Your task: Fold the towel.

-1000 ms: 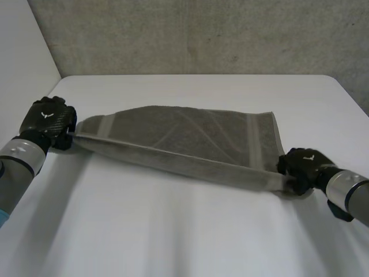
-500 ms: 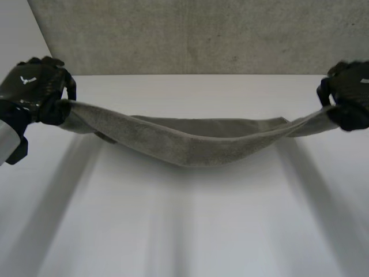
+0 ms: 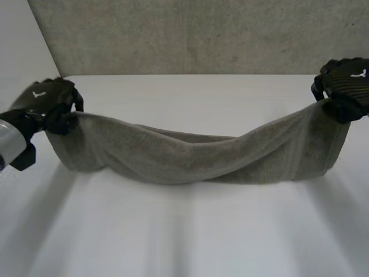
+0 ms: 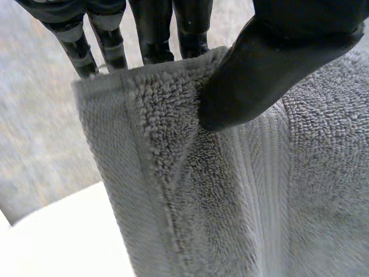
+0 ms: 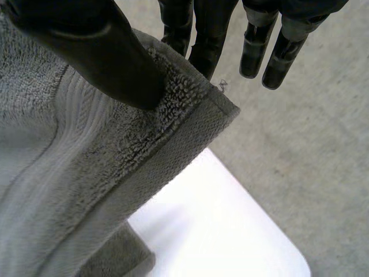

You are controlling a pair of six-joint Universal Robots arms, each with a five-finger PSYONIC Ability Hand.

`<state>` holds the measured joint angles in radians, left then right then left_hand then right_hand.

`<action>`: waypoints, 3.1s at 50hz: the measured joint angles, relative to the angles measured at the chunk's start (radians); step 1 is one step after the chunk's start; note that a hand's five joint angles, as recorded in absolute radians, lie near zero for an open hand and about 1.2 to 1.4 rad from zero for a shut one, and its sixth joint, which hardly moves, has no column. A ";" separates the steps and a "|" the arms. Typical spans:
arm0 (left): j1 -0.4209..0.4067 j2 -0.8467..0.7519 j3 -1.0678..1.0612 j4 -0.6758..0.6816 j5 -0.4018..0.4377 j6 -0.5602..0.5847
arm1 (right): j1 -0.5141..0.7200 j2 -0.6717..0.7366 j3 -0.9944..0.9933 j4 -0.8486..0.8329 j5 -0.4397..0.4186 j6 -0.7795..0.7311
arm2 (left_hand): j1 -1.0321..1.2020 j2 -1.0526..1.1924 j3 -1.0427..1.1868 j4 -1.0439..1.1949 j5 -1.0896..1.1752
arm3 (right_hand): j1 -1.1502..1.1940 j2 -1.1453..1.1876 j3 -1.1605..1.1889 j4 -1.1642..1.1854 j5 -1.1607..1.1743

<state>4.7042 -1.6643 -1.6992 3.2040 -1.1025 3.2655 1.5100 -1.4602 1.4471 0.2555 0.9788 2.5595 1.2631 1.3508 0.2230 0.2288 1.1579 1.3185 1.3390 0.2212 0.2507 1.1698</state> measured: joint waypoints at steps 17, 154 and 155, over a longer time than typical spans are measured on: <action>-0.060 -0.298 0.320 0.004 -0.019 -0.005 | 0.136 0.185 -0.137 -0.185 0.107 -0.011 | 0.000 0.000 0.000 0.000 0.000 | 0.000 0.000 0.000 0.000 0.000; 0.074 0.159 0.066 -0.083 0.266 -0.237 | -0.120 -0.251 0.119 -0.107 -0.205 0.152 | 0.004 0.000 0.000 0.000 -0.001 | 0.000 0.000 0.000 0.000 0.000; 0.075 0.173 0.062 -0.084 0.269 -0.245 | -0.122 -0.259 0.115 -0.095 -0.207 0.152 | 0.004 0.000 0.000 0.000 -0.001 | 0.000 0.000 0.000 0.000 0.000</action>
<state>4.7797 -1.4916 -1.6372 3.1197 -0.8337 3.0208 1.3880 -1.7188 1.5622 0.1604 0.7716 2.7116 1.2674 1.3509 0.2230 0.2288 1.1573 1.3187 1.3391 0.2212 0.2507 1.1699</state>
